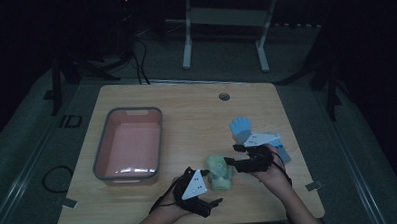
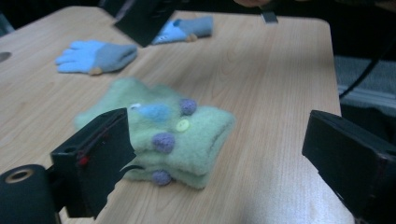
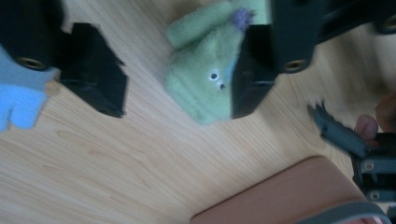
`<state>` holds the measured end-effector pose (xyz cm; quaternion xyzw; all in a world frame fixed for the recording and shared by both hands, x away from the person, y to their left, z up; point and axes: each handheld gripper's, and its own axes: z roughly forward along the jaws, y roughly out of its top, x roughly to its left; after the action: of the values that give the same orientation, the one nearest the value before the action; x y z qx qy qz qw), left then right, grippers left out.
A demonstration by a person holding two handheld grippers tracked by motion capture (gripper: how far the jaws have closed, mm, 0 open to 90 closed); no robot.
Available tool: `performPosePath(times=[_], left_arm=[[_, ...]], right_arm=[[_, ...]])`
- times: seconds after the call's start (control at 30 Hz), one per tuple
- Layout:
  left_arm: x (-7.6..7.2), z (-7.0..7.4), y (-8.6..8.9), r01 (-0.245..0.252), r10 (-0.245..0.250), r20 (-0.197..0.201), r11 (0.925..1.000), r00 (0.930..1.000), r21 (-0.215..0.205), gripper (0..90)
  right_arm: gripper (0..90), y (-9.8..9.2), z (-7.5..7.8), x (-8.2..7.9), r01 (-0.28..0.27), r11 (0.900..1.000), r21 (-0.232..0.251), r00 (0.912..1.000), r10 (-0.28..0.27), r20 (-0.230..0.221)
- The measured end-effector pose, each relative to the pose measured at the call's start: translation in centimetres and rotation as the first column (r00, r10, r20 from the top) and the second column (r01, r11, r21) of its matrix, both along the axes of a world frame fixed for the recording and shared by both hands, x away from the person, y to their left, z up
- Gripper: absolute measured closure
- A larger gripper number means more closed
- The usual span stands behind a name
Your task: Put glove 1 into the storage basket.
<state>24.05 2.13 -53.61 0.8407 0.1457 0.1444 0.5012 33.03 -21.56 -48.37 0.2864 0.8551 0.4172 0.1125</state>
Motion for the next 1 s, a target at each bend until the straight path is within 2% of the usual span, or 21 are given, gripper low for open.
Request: performPosePath(times=[0.03,0.07,0.1,0.13,0.17,0.23,0.3,0.33,0.4,0.43,0.47,0.57,0.67,0.8,0.83,0.9,0.93,1.0], left_arm=[[0.1,-0.1,-0.3,0.003,-0.003,0.011,0.9998,0.9999,0.022,16.6],[0.3,-0.3,-0.5,0.021,-0.021,0.009,0.999,0.9997,0.04,16.6],[0.4,-0.5,-0.7,0.029,-0.03,0.019,0.9979,0.9994,0.057,22.0],[0.4,-0.6,-0.9,0.031,-0.033,0.023,0.9974,0.9992,0.064,22.0],[0.6,-0.8,-1.1,0.046,-0.047,0.019,0.9962,0.9987,0.074,26.2],[0.8,-1.1,-1.5,0.058,-0.06,0.025,0.9943,0.9979,0.09,26.6],[1.1,-1.3,-1.8,0.07,-0.073,0.023,0.9916,0.9971,0.108,32.4],[1.3,-1.5,-1.9,0.087,-0.091,0.024,0.9886,0.9956,0.123,37.0],[1.7,-1.8,-2.0,0.102,-0.108,0.029,0.9816,0.9938,0.162,39.0],[1.9,-1.9,-1.9,0.113,-0.12,0.03,0.9778,0.9923,0.176,41.1],[1.9,-2.0,-1.9,0.109,-0.118,0.04,0.9777,0.9923,0.18,43.8],[2.2,-2.0,-1.9,0.101,-0.117,0.067,0.975,0.9909,0.198,46.2],[2.4,-2.4,-2.1,0.1,-0.124,0.095,0.9678,0.9877,0.231,48.5],[2.4,-2.4,-2.2,0.098,-0.125,0.1,0.9664,0.9872,0.238,52.0],[2.4,-2.4,-2.5,0.09,-0.123,0.113,0.9611,0.9859,0.261,53.3],[2.4,-2.6,-2.6,0.078,-0.117,0.127,0.9585,0.9849,0.274,55.6],[2.4,-2.7,-2.6,0.073,-0.114,0.135,0.9579,0.9843,0.278,56.6],[2.5,-2.8,-2.7,0.053,-0.104,0.152,0.9515,0.983,0.303,58.8]], right_arm=[[43.8,0.3,-0.3,0.5,-0.02,1.0,0.0,0.9996,0.02,-0.02],[43.8,0.3,-0.3,0.5,-0.02,1.0,0.0,0.9996,0.02,-0.02],[46.0,0.6,-0.9,1.0,-0.028,1.0,-0.001,0.9988,0.028,-0.04],[46.0,0.6,-0.9,1.0,-0.028,1.0,-0.001,0.9988,0.028,-0.04],[46.7,0.9,-1.4,1.4,-0.033,0.999,-0.004,0.9973,0.033,-0.065],[46.7,1.1,-1.7,1.6,-0.036,0.999,-0.002,0.9963,0.036,-0.078],[46.3,1.4,-2.3,2.0,-0.04,0.999,-0.008,0.9949,0.039,-0.092],[43.2,1.7,-2.8,2.4,-0.05,0.999,-0.006,0.9915,0.049,-0.12],[41.5,1.8,-3.1,2.6,-0.05,0.999,-0.008,0.9906,0.048,-0.128],[39.4,1.9,-3.5,2.8,-0.05,0.999,-0.011,0.9879,0.048,-0.147],[39.2,2.0,-3.9,3.0,-0.053,0.999,-0.005,0.9833,0.051,-0.175],[38.4,2.2,-4.8,3.4,-0.045,0.999,-0.012,0.9783,0.042,-0.203],[38.5,2.1,-5.3,3.7,-0.033,0.999,0.005,0.9702,0.033,-0.24],[38.6,2.2,-5.8,3.8,-0.038,0.999,0.0,0.9633,0.036,-0.266],[39.4,2.2,-6.1,4.0,-0.038,0.999,0.009,0.9546,0.039,-0.295],[43.1,2.1,-6.4,4.2,-0.051,0.998,0.026,0.9453,0.056,-0.321],[45.1,2.2,-6.5,4.2,-0.051,0.998,0.03,0.9425,0.058,-0.329],[48.7,2.1,-6.7,4.2,-0.055,0.997,0.047,0.9378,0.068,-0.34]])
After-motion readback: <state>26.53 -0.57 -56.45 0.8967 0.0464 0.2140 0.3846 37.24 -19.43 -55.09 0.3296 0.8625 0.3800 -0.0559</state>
